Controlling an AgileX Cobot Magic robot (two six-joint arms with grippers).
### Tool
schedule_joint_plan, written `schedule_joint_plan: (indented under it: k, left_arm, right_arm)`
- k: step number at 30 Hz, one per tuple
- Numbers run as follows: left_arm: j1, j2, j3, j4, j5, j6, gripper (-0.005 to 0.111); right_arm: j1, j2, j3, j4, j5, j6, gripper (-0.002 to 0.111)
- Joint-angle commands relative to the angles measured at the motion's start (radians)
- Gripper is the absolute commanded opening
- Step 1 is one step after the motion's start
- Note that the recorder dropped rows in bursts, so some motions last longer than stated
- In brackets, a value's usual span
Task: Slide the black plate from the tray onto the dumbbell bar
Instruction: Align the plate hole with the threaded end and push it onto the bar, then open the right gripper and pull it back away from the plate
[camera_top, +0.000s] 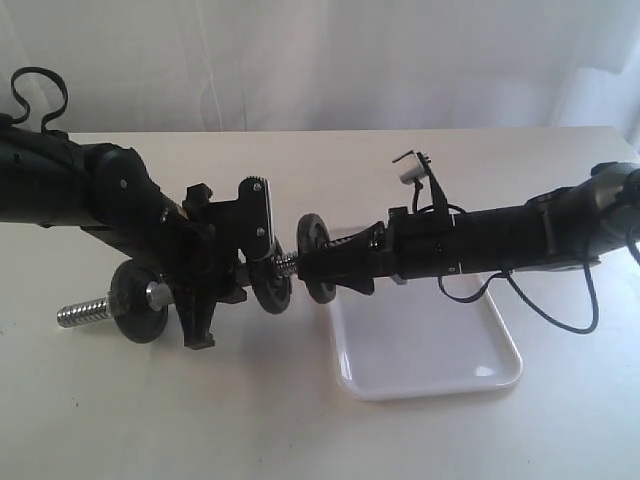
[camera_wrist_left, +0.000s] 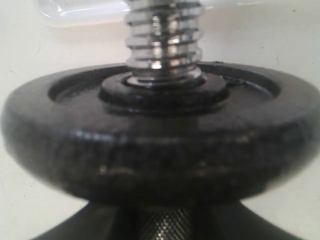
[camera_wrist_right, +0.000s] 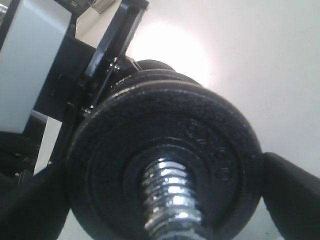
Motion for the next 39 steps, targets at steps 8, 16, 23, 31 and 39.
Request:
schedule_joint_plan:
  k: [8, 16, 23, 31, 39]
  left_arm:
    - [-0.003, -0.027, -0.041, -0.054, -0.121, 0.002, 0.000]
    - [-0.001, -0.027, -0.041, -0.048, -0.092, 0.016, 0.000]
    - [-0.001, -0.023, -0.041, -0.040, -0.065, 0.036, 0.000]
    - [-0.001, 0.002, -0.041, -0.034, -0.043, 0.063, 0.000]
    - [-0.001, 0.000, -0.041, -0.005, 0.004, 0.063, 0.000]
  right_arm:
    - [0.050, -0.006, -0.002, -0.010, -0.092, -0.012, 0.099]
    - [0.020, -0.069, -0.002, -0.090, -0.210, -0.014, 0.099]
    - [-0.036, -0.136, -0.002, -0.138, -0.215, 0.023, 0.099]
    - [-0.060, -0.204, -0.002, -0.150, -0.176, 0.073, 0.075]
    - [-0.079, -0.314, 0.008, -0.230, -0.288, 0.207, 0.000]
